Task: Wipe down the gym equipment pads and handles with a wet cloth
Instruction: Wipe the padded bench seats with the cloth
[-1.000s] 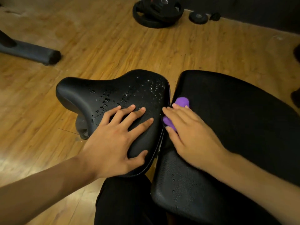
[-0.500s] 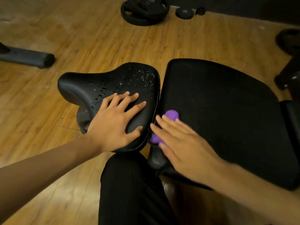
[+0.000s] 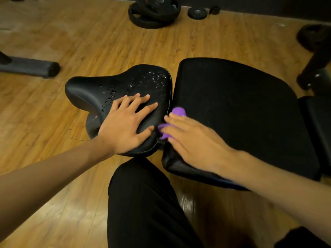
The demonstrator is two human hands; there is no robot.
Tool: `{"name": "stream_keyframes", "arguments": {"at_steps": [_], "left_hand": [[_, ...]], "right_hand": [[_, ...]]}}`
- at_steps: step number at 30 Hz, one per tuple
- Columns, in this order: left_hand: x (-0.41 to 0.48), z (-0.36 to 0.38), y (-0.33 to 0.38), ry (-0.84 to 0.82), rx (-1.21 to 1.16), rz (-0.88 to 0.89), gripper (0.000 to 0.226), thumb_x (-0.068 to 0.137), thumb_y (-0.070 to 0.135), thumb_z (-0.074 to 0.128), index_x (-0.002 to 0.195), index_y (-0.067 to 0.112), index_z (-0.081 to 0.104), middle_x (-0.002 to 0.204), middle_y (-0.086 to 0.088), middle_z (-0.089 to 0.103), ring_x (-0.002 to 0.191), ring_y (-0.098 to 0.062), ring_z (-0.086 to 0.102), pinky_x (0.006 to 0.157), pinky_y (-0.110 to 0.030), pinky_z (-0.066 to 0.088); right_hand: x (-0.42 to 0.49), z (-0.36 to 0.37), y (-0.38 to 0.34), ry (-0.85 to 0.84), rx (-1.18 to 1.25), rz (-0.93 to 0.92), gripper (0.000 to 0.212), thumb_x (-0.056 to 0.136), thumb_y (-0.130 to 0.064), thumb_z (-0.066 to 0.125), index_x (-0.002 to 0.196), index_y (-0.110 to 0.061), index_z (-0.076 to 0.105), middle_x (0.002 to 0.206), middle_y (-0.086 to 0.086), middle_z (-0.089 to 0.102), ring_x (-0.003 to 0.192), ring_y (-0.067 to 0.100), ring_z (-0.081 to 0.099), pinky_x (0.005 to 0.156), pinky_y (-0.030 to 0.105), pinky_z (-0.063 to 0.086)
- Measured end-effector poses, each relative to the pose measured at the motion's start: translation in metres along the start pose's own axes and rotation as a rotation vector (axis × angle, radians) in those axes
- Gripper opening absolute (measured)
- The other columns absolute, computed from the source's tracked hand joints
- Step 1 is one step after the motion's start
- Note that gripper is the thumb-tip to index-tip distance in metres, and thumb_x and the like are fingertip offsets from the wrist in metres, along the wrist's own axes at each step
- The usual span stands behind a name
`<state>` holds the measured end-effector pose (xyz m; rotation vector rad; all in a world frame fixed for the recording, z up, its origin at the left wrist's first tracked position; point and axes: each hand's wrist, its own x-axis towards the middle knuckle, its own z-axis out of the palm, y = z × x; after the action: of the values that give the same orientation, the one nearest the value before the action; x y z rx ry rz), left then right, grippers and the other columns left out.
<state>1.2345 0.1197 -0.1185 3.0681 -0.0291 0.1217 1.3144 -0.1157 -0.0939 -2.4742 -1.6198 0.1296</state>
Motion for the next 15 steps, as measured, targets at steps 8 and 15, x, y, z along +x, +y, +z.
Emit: {"name": "stream_keyframes", "arguments": {"at_steps": [8, 15], "left_hand": [[-0.002, -0.001, -0.001, -0.012, 0.000, -0.003, 0.071, 0.095, 0.062, 0.038, 0.157, 0.027, 0.043, 0.161, -0.006, 0.042, 0.150, -0.032, 0.034, 0.118, -0.050, 0.023], [-0.001, -0.002, 0.004, 0.016, -0.014, -0.013, 0.071, 0.094, 0.060, 0.039, 0.155, 0.027, 0.045, 0.160, -0.007, 0.043, 0.149, -0.032, 0.035, 0.117, -0.052, 0.025]], "right_hand": [[-0.040, 0.012, -0.045, -0.159, -0.103, -0.197, 0.067, 0.090, -0.029, 0.060, 0.154, -0.029, 0.039, 0.158, 0.003, 0.044, 0.151, 0.019, 0.033, 0.120, 0.033, 0.005], [-0.100, 0.000, -0.010, -0.139, -0.223, -0.089, 0.085, 0.087, -0.037, 0.056, 0.162, -0.030, 0.017, 0.163, 0.000, 0.036, 0.151, 0.017, 0.027, 0.120, 0.041, 0.019]]}}
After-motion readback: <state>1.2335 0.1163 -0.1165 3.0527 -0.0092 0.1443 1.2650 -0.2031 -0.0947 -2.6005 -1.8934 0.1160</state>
